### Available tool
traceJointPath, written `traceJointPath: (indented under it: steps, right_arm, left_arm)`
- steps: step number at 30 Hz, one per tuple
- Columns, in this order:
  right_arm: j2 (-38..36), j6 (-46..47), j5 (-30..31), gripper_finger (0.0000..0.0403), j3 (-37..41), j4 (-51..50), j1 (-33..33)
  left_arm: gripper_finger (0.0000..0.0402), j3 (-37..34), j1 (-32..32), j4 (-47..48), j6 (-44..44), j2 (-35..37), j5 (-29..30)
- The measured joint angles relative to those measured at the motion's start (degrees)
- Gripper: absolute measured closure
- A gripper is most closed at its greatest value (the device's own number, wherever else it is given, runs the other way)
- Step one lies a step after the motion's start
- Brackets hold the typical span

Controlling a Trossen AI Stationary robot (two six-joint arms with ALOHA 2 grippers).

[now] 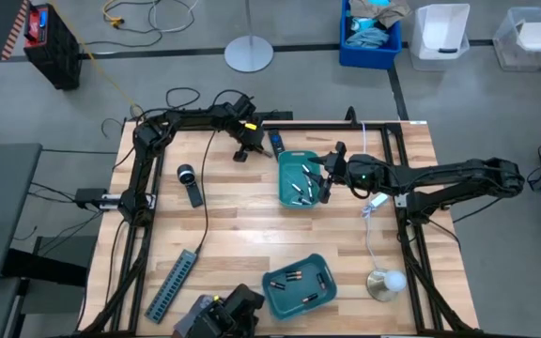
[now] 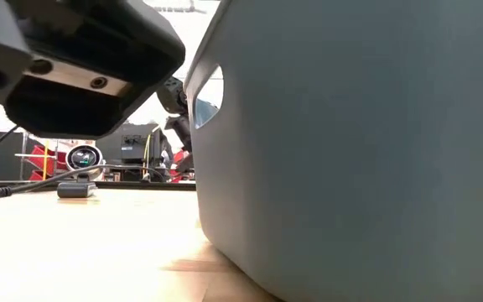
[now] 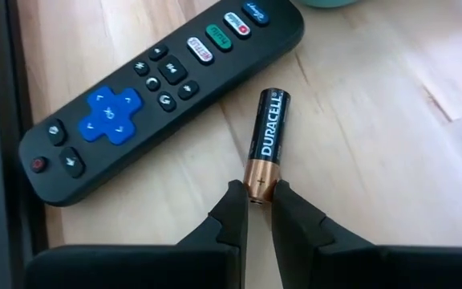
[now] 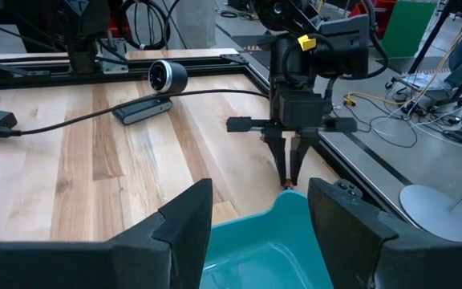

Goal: Sort batteries
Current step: Put the black battery into the blue bin

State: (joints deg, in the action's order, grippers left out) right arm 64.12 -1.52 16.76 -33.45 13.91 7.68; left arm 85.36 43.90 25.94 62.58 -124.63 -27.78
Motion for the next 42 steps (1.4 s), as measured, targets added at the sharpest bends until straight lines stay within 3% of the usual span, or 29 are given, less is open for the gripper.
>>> traceJointPath:
  steps: [10, 21, 25, 32, 36, 42]
  right_arm:
    - [0.00, -0.04, 0.01, 0.0182, 0.00, 0.00, 0.01]
    - [0.00, -0.07, 0.01, 0.0182, 0.00, -0.02, 0.01]
    - [0.00, -0.04, 0.00, 0.0182, 0.00, -0.02, 0.00]
    - [0.00, -0.45, 0.00, 0.0182, 0.00, -0.08, 0.01]
    - [0.00, -0.92, 0.00, 0.0182, 0.00, -0.46, 0.60]
    - [-0.01, -0.90, 0.00, 0.0182, 0.00, -1.86, 0.61]
  left_arm:
    - [0.0371, -0.24, -0.21, 5.74, -0.94, 2.06, 0.60]
    - [0.0401, -0.24, -1.83, 9.94, -1.99, 2.68, -0.12]
    - [0.0387, -0.22, -2.40, 10.83, -5.89, 2.68, -0.19]
    - [0.0320, -1.67, -4.34, 26.13, -14.14, 5.71, -1.51]
    - [0.0319, -8.27, -8.47, 21.23, -19.90, 10.60, 1.42]
    - [0.0369, -20.00, -14.43, 5.40, -29.18, 20.40, 2.82]
